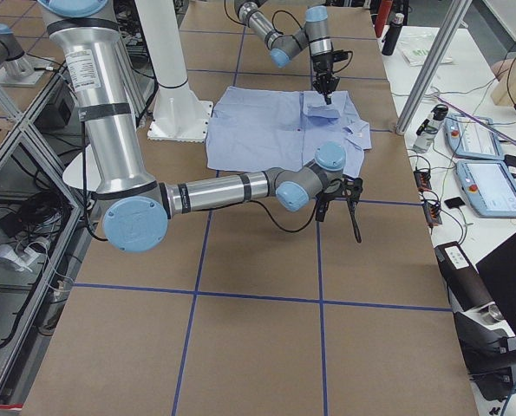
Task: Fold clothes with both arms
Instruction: 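Fold the other sleeve with the left gripper across the shirt while the right arm withdraws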
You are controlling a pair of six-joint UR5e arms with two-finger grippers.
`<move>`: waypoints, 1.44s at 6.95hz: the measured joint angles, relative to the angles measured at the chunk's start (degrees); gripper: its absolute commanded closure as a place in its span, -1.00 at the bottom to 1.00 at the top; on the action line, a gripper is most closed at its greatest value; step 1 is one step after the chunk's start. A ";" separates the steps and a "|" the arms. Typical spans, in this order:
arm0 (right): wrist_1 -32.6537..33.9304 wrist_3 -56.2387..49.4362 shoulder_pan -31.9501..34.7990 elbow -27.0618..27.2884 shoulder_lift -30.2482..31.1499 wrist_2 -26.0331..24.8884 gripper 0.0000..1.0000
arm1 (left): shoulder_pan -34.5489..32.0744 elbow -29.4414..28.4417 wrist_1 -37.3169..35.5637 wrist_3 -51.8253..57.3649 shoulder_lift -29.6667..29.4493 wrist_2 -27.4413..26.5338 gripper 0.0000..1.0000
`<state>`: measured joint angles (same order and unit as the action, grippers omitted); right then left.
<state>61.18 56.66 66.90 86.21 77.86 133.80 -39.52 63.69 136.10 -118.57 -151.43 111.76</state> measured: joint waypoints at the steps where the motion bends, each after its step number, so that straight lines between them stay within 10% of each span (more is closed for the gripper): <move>1: 0.00 -0.16 0.07 0.17 0.33 -0.07 -1.00 | 1.77 -2.02 0.34 -0.42 -1.93 -3.58 1.00; 2: 0.00 -0.20 0.09 0.46 0.66 -0.22 -1.00 | 2.96 -4.15 0.66 -0.56 -3.74 -5.82 0.95; 3: 0.00 -0.22 0.06 0.68 0.92 -0.42 -1.00 | 4.02 -5.25 1.00 -0.55 -4.48 -7.14 -0.44; 4: 0.00 -0.21 0.02 0.75 1.02 -0.54 -1.00 | 4.78 -5.66 1.25 -0.39 -4.62 -7.73 -0.99; 8: 0.00 6.39 -2.35 3.66 0.98 -2.01 -1.00 | 5.13 -2.10 0.81 0.52 -3.85 -6.66 -1.00; 10: 0.04 21.65 -11.32 11.62 1.13 -9.16 -1.00 | 4.36 11.07 -2.03 4.73 5.49 -2.14 -1.00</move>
<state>61.21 78.31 55.58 97.84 78.99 124.64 -35.17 74.76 134.07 -113.84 -145.93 109.62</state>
